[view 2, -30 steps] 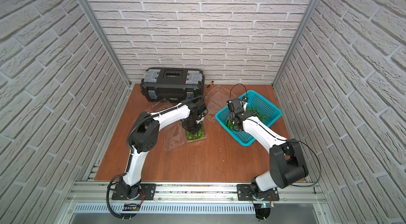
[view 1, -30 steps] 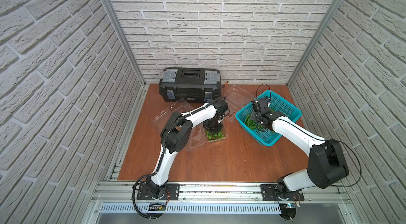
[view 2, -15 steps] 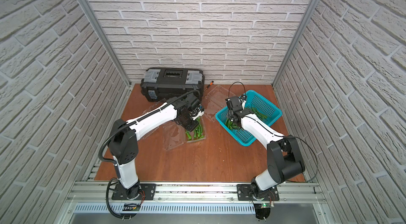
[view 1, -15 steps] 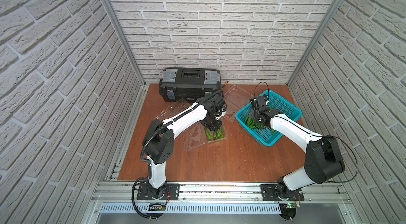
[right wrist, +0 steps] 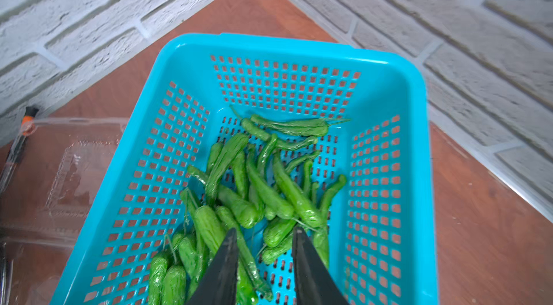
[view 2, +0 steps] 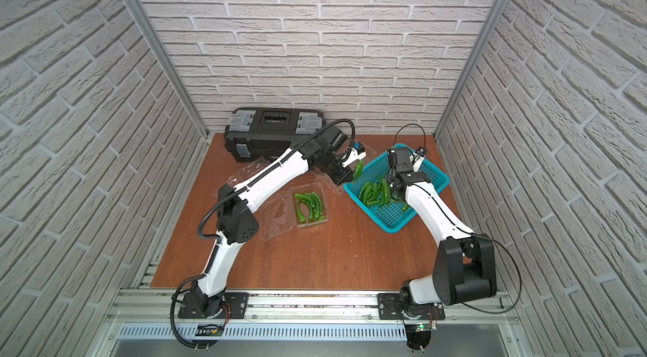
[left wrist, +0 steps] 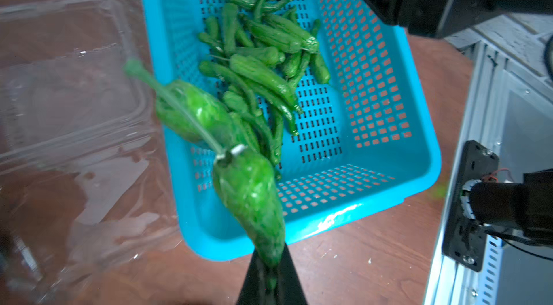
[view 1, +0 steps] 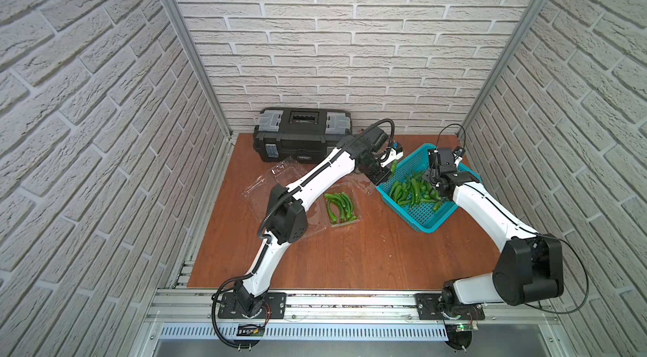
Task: Take small green peppers out of containers
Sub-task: Place the green pepper in the basket, then pick up the green pepper from the packing box.
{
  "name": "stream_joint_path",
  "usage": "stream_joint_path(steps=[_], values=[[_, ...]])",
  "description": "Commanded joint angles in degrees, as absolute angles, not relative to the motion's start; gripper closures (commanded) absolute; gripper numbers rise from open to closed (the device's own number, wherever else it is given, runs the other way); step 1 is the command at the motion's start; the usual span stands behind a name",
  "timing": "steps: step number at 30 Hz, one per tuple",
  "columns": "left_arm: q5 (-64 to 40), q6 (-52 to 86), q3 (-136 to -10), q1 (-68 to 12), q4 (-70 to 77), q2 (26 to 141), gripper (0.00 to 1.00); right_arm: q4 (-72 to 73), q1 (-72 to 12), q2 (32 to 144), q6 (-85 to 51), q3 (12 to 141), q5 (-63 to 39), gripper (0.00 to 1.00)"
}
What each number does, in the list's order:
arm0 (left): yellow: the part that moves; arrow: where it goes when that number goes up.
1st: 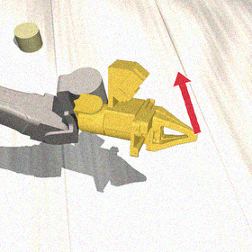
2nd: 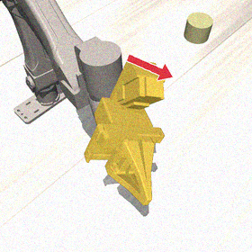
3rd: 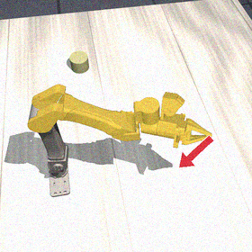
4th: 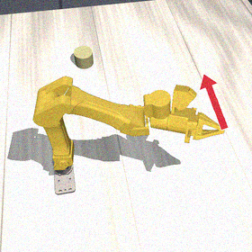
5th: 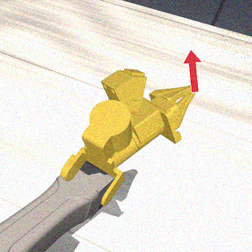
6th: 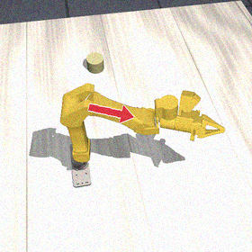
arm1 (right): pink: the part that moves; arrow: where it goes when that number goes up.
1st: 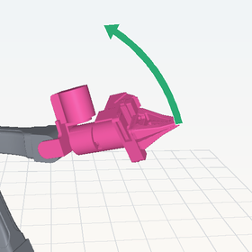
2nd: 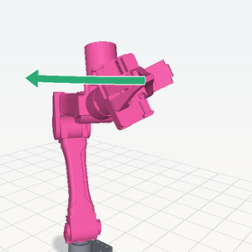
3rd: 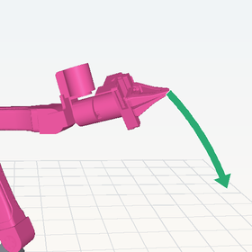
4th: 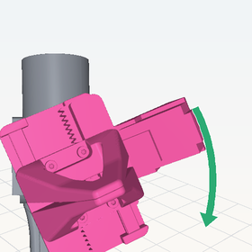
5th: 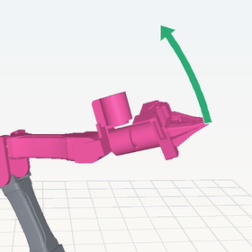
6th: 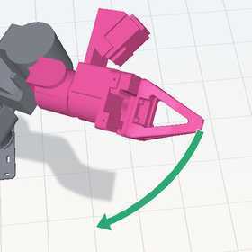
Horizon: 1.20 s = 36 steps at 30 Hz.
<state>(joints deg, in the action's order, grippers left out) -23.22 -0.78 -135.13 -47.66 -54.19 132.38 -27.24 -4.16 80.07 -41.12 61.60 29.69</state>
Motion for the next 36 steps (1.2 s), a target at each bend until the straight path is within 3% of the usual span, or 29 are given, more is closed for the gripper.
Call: stream_joint_path(steps=[1,3,6,13,17,19,24,27,31,36], values=[[-29.64,0.32,-134.29,-47.73,-49.39,132.74,0.51,-28.25,-4.06,78.23,-39.8,60.95,30.7,0.67],[-29.29,0.89,-129.33,-47.72,-45.23,130.13,0.32,-28.08,-4.13,78.05,-39.27,61.26,28.89,0.67],[-25.56,3.05,-120.48,-46.87,-38.3,124.66,0.19,-25.48,-5.79,77.61,-35.73,61.25,25.44,0.67],[-10.1,18.9,-84.49,-40.3,-4.52,102.73,0.16,-16.33,-20.81,80.5,-22.59,62.3,15.22,0.67],[0.55,29.23,-68.37,-34.68,2.4,93.64,0.16,-13.47,-28.06,87.15,-20.32,63.84,3.63,0.67],[0.98,29.92,-63.13,-32.16,1.94,90.53,0.16,-15.23,-31.18,92.25,-18.45,67.18,-1.51,0.67],[-16.91,17.89,-62.53,-30.24,-11.57,88.67,0.16,-22.88,-36.21,103.86,-15.99,76.92,-2.73,0.68],[-21.74,14.86,-66.43,-30.68,-21.21,90.39,0.15,-24.14,-36.99,107.9,-15.96,79.97,-2.87,0.68],[-19.09,15.32,-67.09,-32.82,-21.93,91.29,0.03,-25.42,-37.18,111.18,-16.52,82.57,-1.94,0.68],[-11.97,15.5,-68.53,-34.54,-23.2,92.94,0.02,-25.84,-37.35,112.94,-16.77,83.88,-2.1,0.68]])
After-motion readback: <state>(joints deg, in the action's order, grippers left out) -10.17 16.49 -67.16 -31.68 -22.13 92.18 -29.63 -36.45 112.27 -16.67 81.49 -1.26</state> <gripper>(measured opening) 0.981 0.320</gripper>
